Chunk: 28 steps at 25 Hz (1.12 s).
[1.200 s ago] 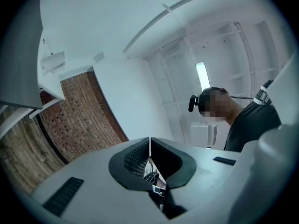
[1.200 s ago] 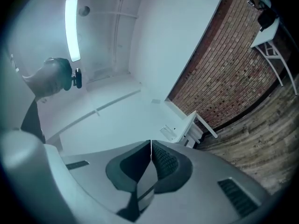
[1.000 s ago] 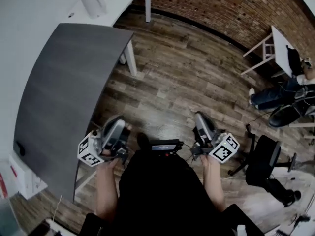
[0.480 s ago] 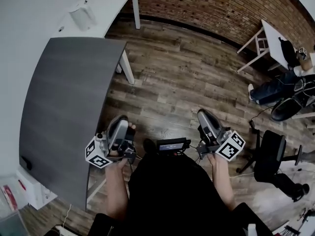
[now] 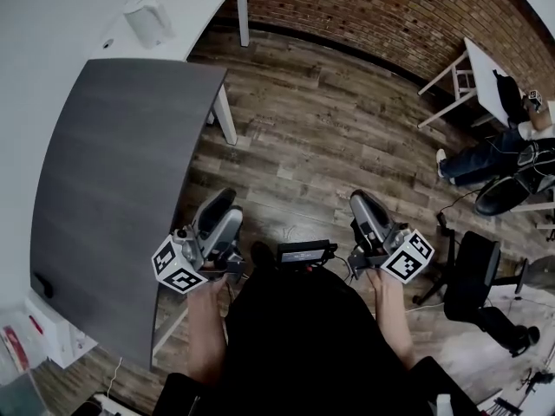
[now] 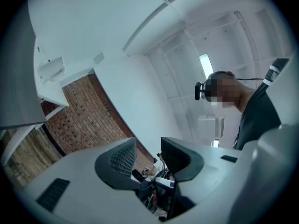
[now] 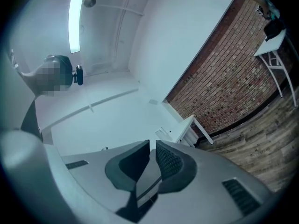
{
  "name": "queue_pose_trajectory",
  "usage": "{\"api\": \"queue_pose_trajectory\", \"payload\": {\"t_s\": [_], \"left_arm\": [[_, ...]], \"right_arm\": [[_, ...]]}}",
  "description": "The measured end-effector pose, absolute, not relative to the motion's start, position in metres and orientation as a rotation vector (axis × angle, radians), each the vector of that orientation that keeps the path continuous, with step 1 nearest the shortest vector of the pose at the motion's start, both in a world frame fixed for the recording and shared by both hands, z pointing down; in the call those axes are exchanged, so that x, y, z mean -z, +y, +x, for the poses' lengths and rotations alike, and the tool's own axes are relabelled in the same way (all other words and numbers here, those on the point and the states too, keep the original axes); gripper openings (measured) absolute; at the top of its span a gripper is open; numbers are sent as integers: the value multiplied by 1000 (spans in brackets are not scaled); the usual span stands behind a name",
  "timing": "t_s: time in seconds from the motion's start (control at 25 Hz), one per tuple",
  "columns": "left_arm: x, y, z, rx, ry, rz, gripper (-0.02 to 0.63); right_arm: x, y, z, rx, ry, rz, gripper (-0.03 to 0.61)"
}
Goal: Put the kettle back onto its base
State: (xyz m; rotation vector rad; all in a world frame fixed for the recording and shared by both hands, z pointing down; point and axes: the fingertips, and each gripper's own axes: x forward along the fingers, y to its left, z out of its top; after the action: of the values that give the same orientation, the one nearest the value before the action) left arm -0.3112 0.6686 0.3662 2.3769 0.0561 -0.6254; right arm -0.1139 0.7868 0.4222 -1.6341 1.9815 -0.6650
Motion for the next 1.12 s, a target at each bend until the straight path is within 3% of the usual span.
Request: {"api": "queue_pose_trajectory", "payload": {"t_s": [0.4, 0.8, 1.12], "left_arm": [[-372, 668, -302, 500, 6, 2449, 252], [-384, 672, -287, 408, 20, 2468, 256], [-397, 646, -231, 295, -55, 2496, 261]], "right_arm": [[-417, 781, -124, 669, 2014, -1651, 52], [-428, 780, -117, 672, 2002, -1655, 78], [-451, 737, -60, 701, 2008, -1542, 78]]}}
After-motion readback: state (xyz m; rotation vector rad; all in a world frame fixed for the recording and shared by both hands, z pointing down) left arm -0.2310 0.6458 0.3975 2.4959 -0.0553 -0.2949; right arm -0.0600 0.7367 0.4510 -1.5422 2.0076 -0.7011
